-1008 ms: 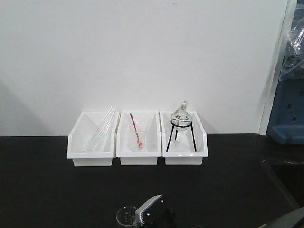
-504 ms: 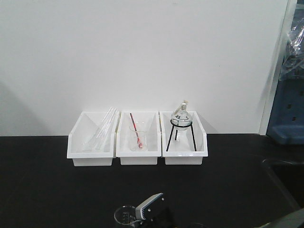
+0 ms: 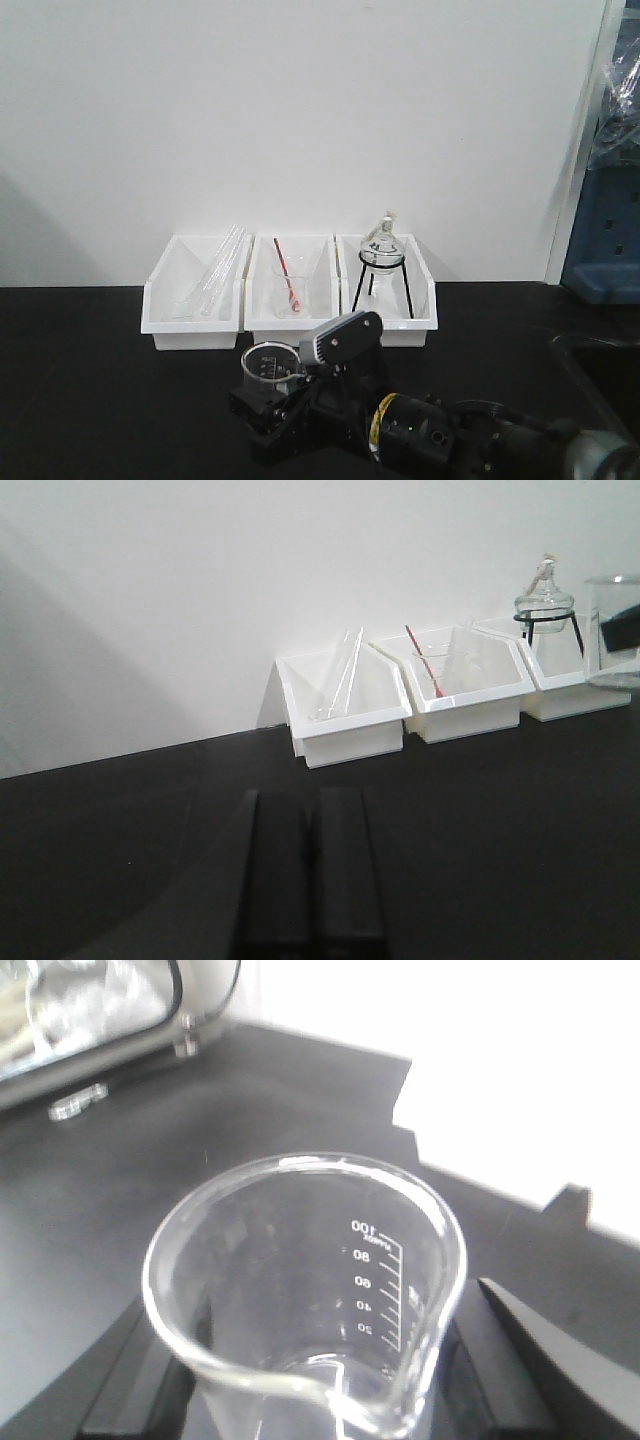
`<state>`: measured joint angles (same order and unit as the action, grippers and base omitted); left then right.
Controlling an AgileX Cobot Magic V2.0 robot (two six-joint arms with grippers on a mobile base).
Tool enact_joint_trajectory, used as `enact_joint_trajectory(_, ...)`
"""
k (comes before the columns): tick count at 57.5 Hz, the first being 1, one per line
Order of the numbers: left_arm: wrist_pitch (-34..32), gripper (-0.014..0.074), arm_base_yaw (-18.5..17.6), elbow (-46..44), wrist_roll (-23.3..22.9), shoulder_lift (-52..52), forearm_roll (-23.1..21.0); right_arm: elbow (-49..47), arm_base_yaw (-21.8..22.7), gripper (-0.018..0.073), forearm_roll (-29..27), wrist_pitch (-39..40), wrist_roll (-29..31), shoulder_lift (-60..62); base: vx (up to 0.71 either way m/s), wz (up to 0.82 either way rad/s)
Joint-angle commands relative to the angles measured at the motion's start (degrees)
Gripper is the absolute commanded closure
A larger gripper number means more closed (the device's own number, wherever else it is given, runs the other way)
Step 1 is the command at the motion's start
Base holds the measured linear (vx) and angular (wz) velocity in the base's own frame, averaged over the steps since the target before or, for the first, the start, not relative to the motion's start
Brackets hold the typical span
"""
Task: Pick beaker and place in left cabinet
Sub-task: 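Close the right gripper on the beaker and lift it off the counter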
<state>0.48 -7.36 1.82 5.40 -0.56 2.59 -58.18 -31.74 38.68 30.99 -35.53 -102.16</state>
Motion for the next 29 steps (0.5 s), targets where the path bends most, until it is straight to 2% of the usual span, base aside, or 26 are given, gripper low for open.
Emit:
enact_joint_trajectory(1, -4.79, 0.0595, -0.03, 0.9, -0.15, -1.05, -0.18, -1.36, 0.12, 0.0526, 3.07, 0.54, -2.48, 6.5, 0.0, 0.0)
enact_joint_trajectory(8, -4.79, 0.0595, -0.03, 0.9, -0.15, -1.05, -0.18, -1.36, 0.12, 0.0533, 6.98, -2.27, -5.66, 10.95, 0.0, 0.0)
enact_joint_trajectory(18, -4.79, 0.0595, -0.03, 0.9, -0.15, -1.05, -0.18, -3.13, 0.12, 0.0533, 8.24, -5.27, -9.8, 16.02, 0.0, 0.0)
enact_joint_trajectory(29, -4.79, 0.0595, -0.03, 0.9, -0.15, -1.05, -0.18, -6.36, 0.12, 0.0533, 9.92, -13.27, -11.48, 18.82, 0.0, 0.0)
